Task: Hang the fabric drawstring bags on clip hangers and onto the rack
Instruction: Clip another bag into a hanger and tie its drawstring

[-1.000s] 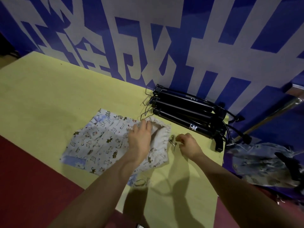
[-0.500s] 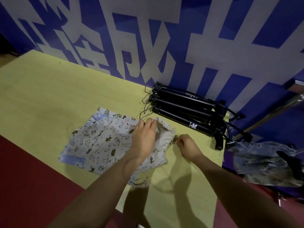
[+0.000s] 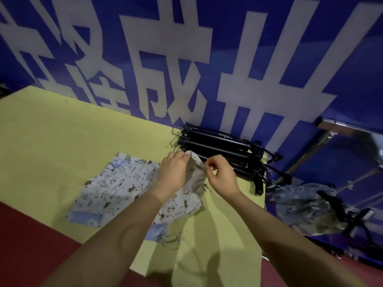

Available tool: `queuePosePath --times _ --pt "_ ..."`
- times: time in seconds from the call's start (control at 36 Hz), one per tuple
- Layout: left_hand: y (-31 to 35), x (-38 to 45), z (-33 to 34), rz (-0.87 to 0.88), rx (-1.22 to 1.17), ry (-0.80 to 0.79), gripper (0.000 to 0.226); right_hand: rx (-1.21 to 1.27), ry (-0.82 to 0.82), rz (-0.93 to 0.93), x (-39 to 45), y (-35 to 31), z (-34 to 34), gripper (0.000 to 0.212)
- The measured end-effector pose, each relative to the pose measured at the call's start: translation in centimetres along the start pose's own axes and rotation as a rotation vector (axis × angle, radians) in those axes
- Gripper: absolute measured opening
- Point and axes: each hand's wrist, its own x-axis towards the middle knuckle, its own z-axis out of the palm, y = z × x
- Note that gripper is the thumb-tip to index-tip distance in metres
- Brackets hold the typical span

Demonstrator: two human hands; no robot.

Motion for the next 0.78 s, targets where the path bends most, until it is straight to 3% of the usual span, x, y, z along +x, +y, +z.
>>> queuePosePath --times 0.08,0.17,0.44,0.56,0.69,0.78 --pt "-0.6 -0.1 -1.0 0.010 -0.073 -0.007 0.071 -0.105 -0.079 -0.080 0.0 -1.0 0.9 0.008" --pt "-1.1 -0.3 -2.2 0.018 -0.169 -0.003 0.070 -0.162 -0.053 -0.068 -0.4 -1.9 2.0 0.010" --pt "-1.9 -1.1 -5.1 0.026 -0.376 0.065 0.067 0.049 -0.154 0.062 1.2 -4.2 2.6 0.007" --pt "-2.2 -1.2 -5.0 -0.002 -0.318 0.051 0.069 0.030 -0.167 0.005 1.4 -4.6 2.4 0.012" --pt "-2.6 -1.1 -4.6 -0.068 -0.133 -0.006 0.070 0.096 -0.162 -0.020 1.8 -5.0 1.7 0.043" --pt "-2.7 -1.1 -4.4 -0.080 -0.042 -0.017 0.075 0.112 -0.126 -0.026 2.4 -5.1 1.2 0.044"
